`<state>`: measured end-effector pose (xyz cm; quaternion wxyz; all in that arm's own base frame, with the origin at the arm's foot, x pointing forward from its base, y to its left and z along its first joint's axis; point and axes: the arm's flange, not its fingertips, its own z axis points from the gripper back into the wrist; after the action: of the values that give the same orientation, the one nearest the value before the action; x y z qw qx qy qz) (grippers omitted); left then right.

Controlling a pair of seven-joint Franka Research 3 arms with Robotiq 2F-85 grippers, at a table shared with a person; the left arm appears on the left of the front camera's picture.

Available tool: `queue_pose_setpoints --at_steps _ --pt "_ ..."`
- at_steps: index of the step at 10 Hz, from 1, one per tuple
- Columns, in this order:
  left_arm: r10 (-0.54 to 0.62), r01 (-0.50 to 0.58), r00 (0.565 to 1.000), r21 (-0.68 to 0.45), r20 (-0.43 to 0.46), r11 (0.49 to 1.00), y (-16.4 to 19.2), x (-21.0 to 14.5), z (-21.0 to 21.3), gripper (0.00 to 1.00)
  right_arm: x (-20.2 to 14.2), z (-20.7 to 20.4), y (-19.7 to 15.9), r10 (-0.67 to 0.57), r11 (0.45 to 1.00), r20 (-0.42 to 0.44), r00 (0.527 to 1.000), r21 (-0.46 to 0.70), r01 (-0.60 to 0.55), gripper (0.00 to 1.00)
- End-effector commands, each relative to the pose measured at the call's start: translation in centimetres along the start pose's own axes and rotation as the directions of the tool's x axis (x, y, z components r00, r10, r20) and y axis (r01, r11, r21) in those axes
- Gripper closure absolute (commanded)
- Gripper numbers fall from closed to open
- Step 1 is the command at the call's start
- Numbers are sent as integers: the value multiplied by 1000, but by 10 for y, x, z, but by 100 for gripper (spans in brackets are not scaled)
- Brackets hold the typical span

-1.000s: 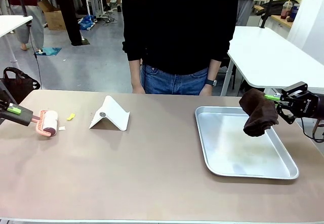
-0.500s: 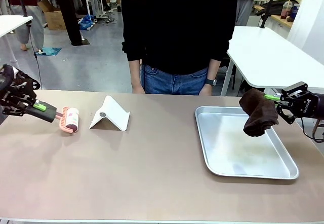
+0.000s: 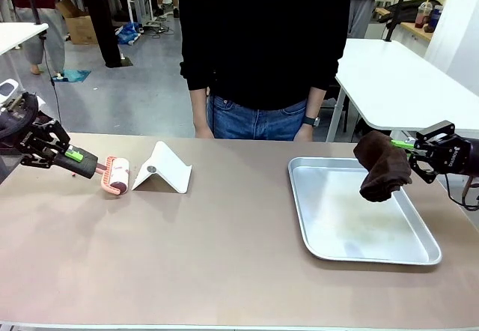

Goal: Clean the surface of the table.
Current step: Clean the area not pointed to by the person.

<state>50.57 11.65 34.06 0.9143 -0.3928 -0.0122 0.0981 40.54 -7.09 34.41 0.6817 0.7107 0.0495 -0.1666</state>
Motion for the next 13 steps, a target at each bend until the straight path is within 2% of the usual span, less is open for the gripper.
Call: queue_pose_setpoints --at_steps 1,4,6,9,11,13 --pt "-28 28 1000 5 6 1000 15 -10 1 78 -4 -1 2 23 1000 0 1000 -13 -23 90" --pt "-170 174 985 -102 43 980 -6 -52 49 78 -4 -1 2 23 1000 0 1000 -13 -23 90" --pt "-220 232 972 -173 82 957 -4 -75 80 78 -4 -1 2 23 1000 0 1000 -13 -23 90" --pt "-170 184 983 -261 75 948 32 -100 120 78 -4 -1 2 23 1000 0 1000 -13 -23 90" --pt "-131 157 986 -335 98 929 71 -121 148 78 -4 -1 2 23 1000 0 1000 -13 -23 90" --pt "-89 135 986 -358 141 924 107 -137 167 78 -4 -1 2 23 1000 0 1000 -13 -23 90"
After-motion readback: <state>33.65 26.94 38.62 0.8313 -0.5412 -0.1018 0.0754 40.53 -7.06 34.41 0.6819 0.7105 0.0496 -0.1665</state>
